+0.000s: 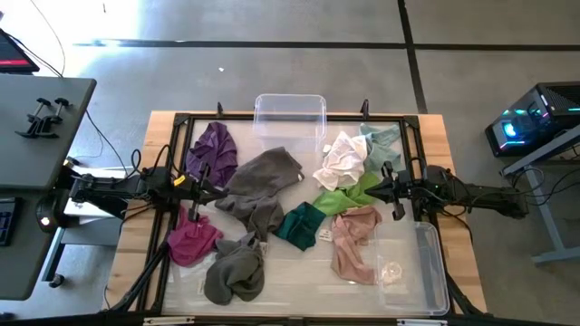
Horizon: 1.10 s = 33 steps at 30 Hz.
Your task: Sort towels by color in basket
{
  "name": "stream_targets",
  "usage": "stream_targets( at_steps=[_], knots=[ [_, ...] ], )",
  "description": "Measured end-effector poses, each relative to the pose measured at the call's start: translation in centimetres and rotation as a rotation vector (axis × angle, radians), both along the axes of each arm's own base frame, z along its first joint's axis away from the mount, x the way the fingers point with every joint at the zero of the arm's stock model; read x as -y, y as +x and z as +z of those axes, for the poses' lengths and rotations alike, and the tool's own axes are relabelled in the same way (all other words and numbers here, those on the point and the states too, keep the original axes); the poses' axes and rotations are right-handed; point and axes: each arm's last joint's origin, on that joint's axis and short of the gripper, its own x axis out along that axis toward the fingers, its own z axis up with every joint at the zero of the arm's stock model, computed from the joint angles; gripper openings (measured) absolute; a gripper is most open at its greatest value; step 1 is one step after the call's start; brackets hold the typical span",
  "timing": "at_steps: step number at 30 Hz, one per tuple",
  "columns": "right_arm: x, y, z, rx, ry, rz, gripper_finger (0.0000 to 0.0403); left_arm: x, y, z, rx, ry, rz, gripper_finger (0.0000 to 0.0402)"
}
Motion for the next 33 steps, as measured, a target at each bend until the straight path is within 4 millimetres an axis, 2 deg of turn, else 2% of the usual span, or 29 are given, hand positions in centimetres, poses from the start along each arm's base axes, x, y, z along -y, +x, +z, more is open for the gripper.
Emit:
stream_targets(
  at_steps=[22, 27, 30, 33],
  knots=[
    [0.0, 0.0, 0.0, 0.000, 0.000, 0.000, 0.0000, 0.0, 0.0, 0.0, -0.001, -0.019, 0.011, 0.0000],
    [0.1, 0.0, 0.1, 0.013, 0.007, -0.046, 0.0000, -0.3, 0.0, 0.5, 0.053, -0.027, 0.093, 0.0000],
    [0.3, 0.0, 0.7, 0.065, 0.095, -0.084, 0.0000, -0.3, -0.1, 1.0, 0.105, -0.055, 0.106, 0.0000],
    [0.4, -0.3, 2.1, 0.213, 0.338, -0.101, 0.0000, -0.3, -0.1, 1.4, 0.143, -0.069, 0.105, 0.0000]
  ],
)
